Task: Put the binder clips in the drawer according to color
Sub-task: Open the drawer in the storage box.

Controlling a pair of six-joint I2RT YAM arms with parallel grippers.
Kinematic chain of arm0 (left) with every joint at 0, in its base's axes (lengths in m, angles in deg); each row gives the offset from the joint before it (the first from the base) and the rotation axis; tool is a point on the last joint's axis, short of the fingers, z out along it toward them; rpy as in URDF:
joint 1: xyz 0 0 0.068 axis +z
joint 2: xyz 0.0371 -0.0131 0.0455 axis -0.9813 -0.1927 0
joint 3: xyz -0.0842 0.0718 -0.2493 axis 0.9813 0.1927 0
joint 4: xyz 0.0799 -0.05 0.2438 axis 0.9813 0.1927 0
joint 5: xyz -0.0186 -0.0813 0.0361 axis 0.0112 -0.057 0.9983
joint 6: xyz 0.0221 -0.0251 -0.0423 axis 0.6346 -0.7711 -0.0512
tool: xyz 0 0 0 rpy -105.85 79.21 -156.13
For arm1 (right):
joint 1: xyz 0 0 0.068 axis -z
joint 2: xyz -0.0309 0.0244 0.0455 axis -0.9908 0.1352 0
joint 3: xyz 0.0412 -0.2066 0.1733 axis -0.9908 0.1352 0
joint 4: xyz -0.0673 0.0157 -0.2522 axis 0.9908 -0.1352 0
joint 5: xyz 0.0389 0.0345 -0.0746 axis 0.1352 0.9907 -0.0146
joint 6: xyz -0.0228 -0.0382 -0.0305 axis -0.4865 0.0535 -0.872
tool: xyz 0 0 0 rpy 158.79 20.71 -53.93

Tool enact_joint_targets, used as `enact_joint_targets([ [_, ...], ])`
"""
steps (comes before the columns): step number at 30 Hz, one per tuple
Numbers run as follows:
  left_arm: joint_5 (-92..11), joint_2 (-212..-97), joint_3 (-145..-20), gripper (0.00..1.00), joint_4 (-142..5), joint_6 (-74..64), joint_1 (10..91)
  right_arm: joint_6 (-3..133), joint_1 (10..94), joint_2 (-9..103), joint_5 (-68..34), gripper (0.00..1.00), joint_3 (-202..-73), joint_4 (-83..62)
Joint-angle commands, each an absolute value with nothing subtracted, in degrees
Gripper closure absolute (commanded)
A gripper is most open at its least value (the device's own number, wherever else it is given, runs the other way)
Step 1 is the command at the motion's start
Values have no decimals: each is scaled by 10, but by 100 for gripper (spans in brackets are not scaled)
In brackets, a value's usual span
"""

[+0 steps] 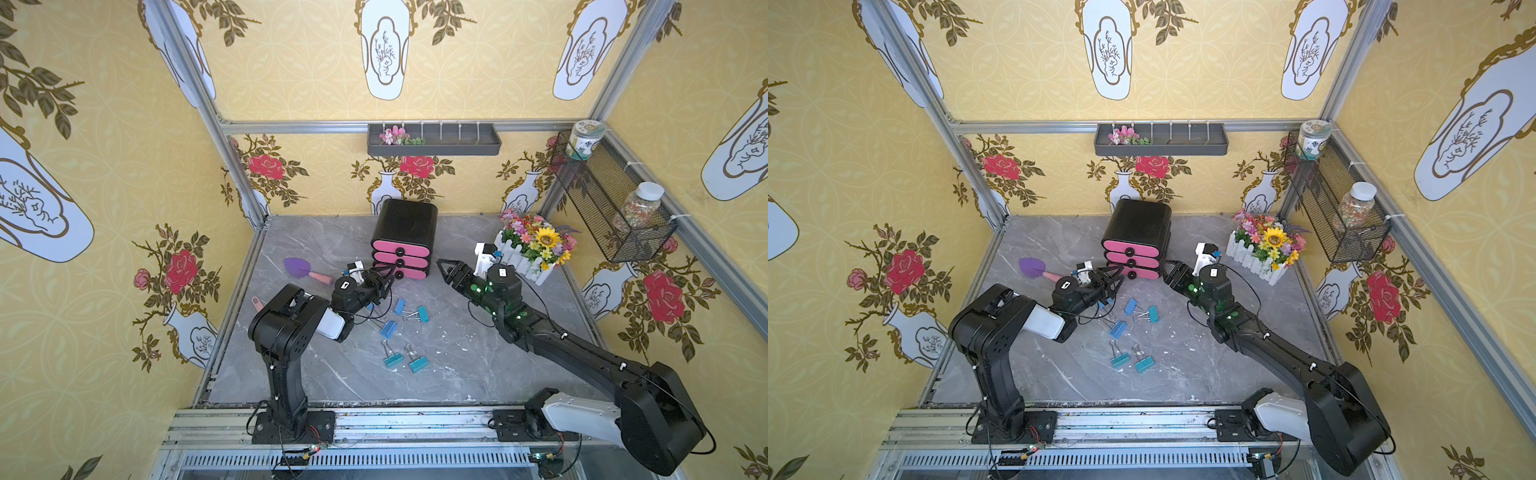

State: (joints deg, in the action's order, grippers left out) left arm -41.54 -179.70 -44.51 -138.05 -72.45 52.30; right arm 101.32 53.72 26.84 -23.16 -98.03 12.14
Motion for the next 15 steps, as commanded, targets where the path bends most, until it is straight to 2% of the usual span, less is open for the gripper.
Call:
enact_joint_targets([
  [1, -409, -1812, -462, 48, -1359, -719, 523, 999, 541, 259, -238, 31, -977, 112],
  [15, -402, -1860, -515, 46, -1321, -707, 523, 1005, 565, 226, -233, 30, -956, 101],
])
